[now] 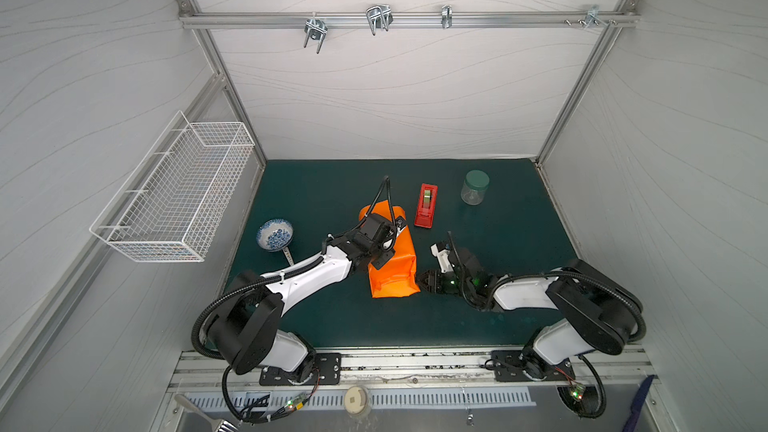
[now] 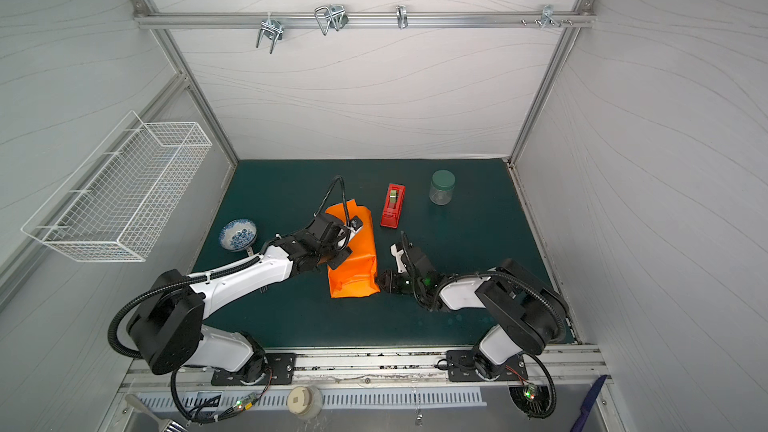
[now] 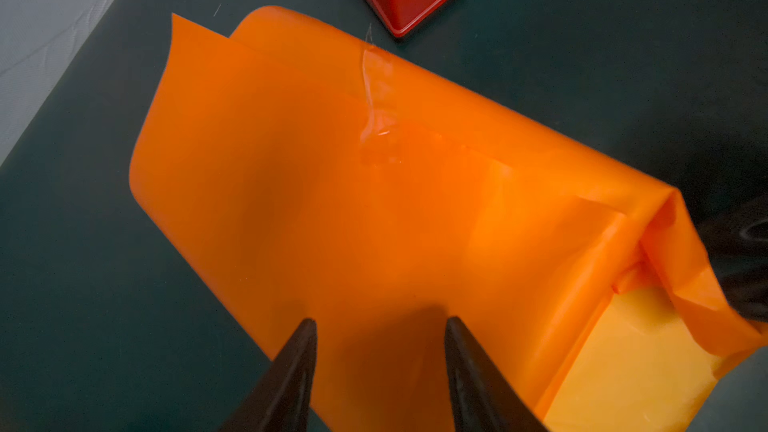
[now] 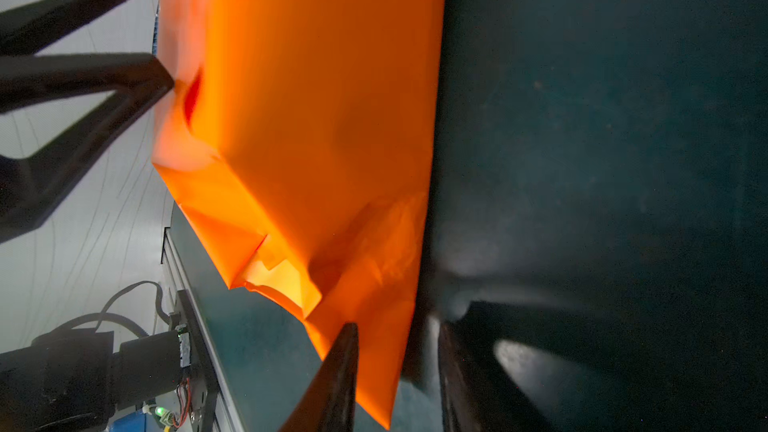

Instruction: Wrap the gift box in paper

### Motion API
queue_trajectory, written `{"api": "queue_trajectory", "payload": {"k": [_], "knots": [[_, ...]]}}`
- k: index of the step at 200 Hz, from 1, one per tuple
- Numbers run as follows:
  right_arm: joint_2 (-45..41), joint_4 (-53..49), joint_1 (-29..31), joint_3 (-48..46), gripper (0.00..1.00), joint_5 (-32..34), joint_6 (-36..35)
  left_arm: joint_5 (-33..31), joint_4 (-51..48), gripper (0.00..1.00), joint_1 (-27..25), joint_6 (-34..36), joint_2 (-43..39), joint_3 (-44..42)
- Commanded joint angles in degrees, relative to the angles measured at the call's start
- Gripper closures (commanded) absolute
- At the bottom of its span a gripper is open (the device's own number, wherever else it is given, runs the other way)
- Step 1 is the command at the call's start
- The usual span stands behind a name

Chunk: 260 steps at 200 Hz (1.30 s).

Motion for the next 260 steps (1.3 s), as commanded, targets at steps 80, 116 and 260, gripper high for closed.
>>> {"api": "queue_trajectory", "payload": {"k": [80,116,260], "knots": [[5.29,5.80,3.29,4.95,0.74,5.19,4.17,0.32,-1.10,0.47,0.22,-0.15,0.86,-0.90],[5.78,8.43,4.24,5.12,0.77,6.94,4.97,0.62,-0.18,0.48,0.24,-0.51,0.73,-1.79],[15.13,16.92,6.44,5.21,0.83,16.46,5.96,1.00,0.66,0.49,0.22,-0.60,0.74,-2.50]]}}
